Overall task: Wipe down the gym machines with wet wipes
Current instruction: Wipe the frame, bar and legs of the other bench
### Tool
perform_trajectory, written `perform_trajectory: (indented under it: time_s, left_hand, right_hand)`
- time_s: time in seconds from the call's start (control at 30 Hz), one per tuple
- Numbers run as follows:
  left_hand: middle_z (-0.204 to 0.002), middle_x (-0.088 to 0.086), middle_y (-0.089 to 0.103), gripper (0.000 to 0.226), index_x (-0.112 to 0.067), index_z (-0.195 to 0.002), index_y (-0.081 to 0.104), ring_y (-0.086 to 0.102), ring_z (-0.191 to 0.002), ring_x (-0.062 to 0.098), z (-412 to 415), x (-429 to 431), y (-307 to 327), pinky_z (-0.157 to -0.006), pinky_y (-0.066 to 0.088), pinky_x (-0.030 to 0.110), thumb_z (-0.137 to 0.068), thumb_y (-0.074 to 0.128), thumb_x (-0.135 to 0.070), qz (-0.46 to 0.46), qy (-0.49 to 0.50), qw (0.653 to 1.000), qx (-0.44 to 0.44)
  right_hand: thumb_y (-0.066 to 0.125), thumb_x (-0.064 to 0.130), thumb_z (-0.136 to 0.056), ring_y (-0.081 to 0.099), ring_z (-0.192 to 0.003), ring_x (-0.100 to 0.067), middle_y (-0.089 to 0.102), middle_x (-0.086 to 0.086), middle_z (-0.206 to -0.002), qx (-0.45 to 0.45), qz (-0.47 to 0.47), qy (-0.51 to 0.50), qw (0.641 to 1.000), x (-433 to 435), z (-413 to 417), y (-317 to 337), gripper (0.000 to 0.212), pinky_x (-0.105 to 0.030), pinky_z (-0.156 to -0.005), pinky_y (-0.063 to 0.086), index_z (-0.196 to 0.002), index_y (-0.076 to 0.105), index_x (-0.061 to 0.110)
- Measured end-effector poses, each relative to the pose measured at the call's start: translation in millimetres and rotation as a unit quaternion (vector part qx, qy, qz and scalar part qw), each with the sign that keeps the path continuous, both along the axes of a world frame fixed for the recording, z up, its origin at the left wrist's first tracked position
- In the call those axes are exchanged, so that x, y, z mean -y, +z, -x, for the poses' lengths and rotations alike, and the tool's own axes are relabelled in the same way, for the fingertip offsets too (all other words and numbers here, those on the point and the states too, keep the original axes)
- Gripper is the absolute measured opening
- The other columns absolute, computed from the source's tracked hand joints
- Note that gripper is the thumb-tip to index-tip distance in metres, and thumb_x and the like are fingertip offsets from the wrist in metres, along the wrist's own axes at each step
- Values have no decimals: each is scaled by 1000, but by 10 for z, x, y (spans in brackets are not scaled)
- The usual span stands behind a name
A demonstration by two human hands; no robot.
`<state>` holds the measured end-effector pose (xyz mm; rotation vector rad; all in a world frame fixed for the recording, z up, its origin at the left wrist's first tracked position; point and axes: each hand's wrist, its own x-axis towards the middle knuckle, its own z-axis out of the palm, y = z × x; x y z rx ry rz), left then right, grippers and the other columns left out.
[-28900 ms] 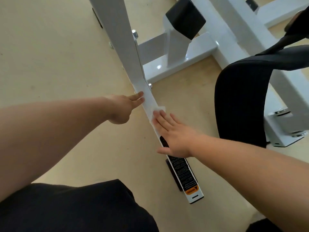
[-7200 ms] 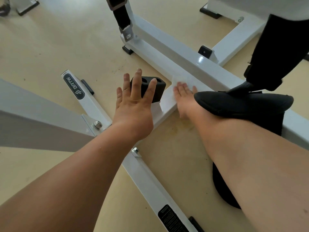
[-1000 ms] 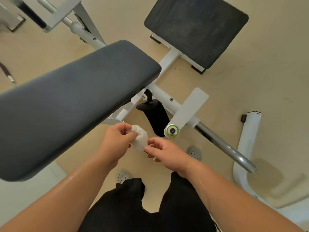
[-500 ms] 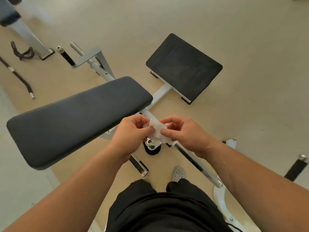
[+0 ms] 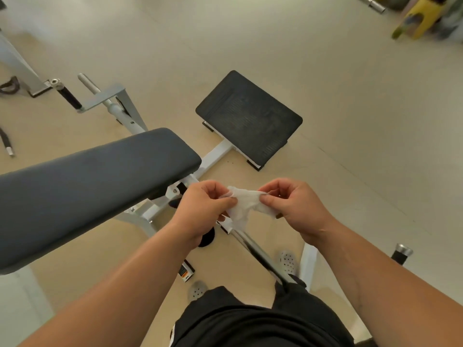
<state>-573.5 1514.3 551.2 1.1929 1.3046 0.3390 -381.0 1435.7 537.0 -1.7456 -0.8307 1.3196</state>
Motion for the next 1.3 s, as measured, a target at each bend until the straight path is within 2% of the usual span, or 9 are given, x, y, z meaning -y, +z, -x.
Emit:
perform_trajectory:
  time_s: [0.13,0.27,0.47,0.63,0.83,0.93,1.03,1.17,1.3]
  left_hand:
    - [-70,5,71,9,-4,-83,68,61,-52,7,-351,108,-6,-42,41,15,-87,75,-6,5,90,996,-28]
    - [-78,13,74,8,1,-86,70,66,-61,17,-682,362,82,-57,53,27,-86,76,-5,12,181,983,-23]
    - [-85,23,72,14,2,-85,63,68,-61,25,-873,529,180,-58,56,35,-88,73,-7,-11,359,933,-33]
    - [-90,15,77,5,-5,-97,69,76,-78,27,-861,531,291,-75,62,42,-95,67,-9,26,423,901,94]
    - [-110,11,76,30,-6,-113,71,73,-104,27,-820,501,345,-92,55,43,-104,45,-18,90,379,877,281]
    - [-103,13,77,22,-8,-109,70,75,-93,28,-826,375,259,-83,56,46,-103,50,-15,66,415,879,225]
    - [-97,13,74,11,-17,-109,65,70,-75,19,-859,81,79,-69,56,34,-98,62,-15,12,446,889,106]
    - [-100,-1,72,25,-34,-119,65,69,-81,12,-968,-398,-202,-72,57,28,-97,66,-22,-16,444,894,60]
    - [-91,-3,77,12,-23,-104,75,72,-85,13,-1181,-629,-290,-70,58,23,-94,70,-21,-1,501,866,5]
  right_hand:
    - [74,5,-91,60,-63,-8,69,-5,-74,-9,3,45,999,-79,-488,-76,5,-22,-55,49,-90,75,10]
    - [75,9,-92,63,-69,-13,72,-15,-86,-17,8,132,991,-207,-945,-39,1,-23,-60,54,-93,75,10]
    - [77,14,-89,61,-60,-9,69,-6,-75,62,-69,152,984,-413,-812,16,10,-33,-59,57,-81,72,17]
    - [75,21,-92,65,-65,-11,71,7,-74,91,-143,168,971,-428,-431,64,4,-31,-63,56,-88,75,24]
    - [80,29,-89,67,-73,-11,73,10,-84,116,-162,217,956,-616,-360,146,11,-32,-69,59,-99,76,26]
    - [75,21,-92,66,-72,-11,71,12,-78,138,-161,260,942,-866,-445,76,11,-34,-69,58,-90,76,31]
    - [75,18,-93,67,-76,-7,73,16,-81,118,-136,323,929,-1280,-526,-23,16,-27,-72,58,-89,75,34]
    - [79,18,-89,65,-74,-11,72,7,-80,65,-80,422,901,-2003,-585,-301,11,-27,-71,57,-88,74,27]
    - [79,19,-89,69,-78,-16,74,3,-82,50,-52,486,871,-2497,-591,-466,11,-30,-71,57,-86,74,28]
